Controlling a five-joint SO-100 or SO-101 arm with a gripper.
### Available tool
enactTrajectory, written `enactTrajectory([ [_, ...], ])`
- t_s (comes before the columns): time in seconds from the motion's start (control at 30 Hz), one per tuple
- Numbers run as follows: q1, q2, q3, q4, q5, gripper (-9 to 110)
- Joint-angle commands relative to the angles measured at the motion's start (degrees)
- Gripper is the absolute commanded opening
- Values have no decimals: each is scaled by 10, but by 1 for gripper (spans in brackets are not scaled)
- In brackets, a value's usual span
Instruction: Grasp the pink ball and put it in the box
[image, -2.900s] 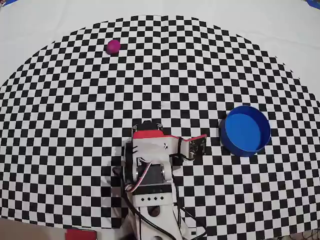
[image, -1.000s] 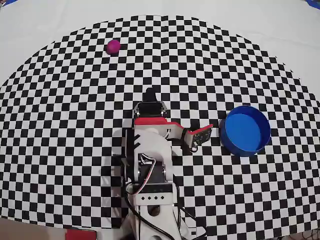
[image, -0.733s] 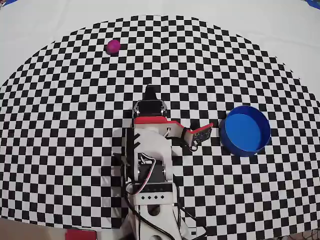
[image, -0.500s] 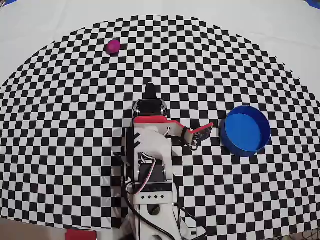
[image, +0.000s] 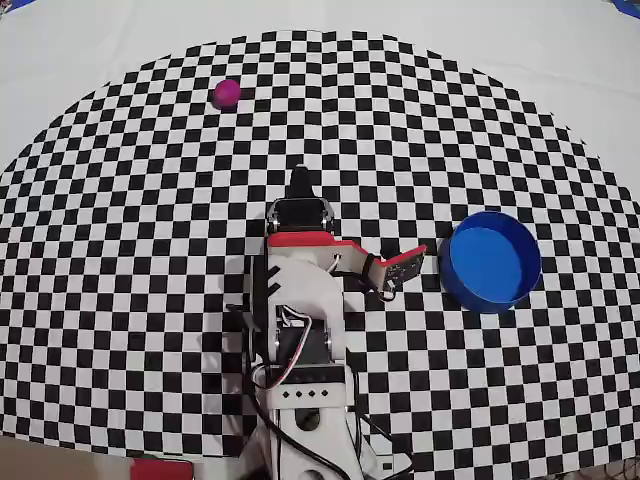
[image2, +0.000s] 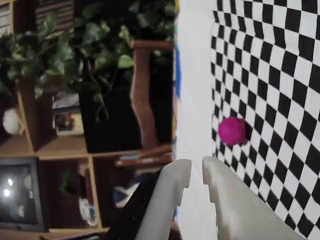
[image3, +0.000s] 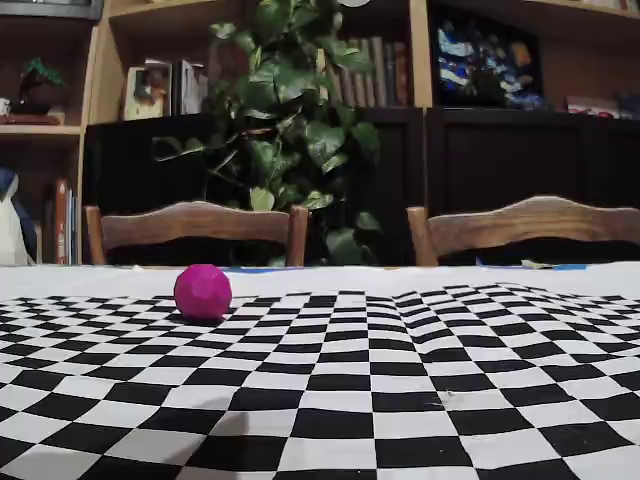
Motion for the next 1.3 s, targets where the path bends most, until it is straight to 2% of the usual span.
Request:
enactTrajectory([
  [0.0, 6, -6, 4, -11, -4, 0],
  [0.87, 8, -6, 4, -11, -5, 0],
  [1.27, 17, -1, 4, -32, -236, 0],
])
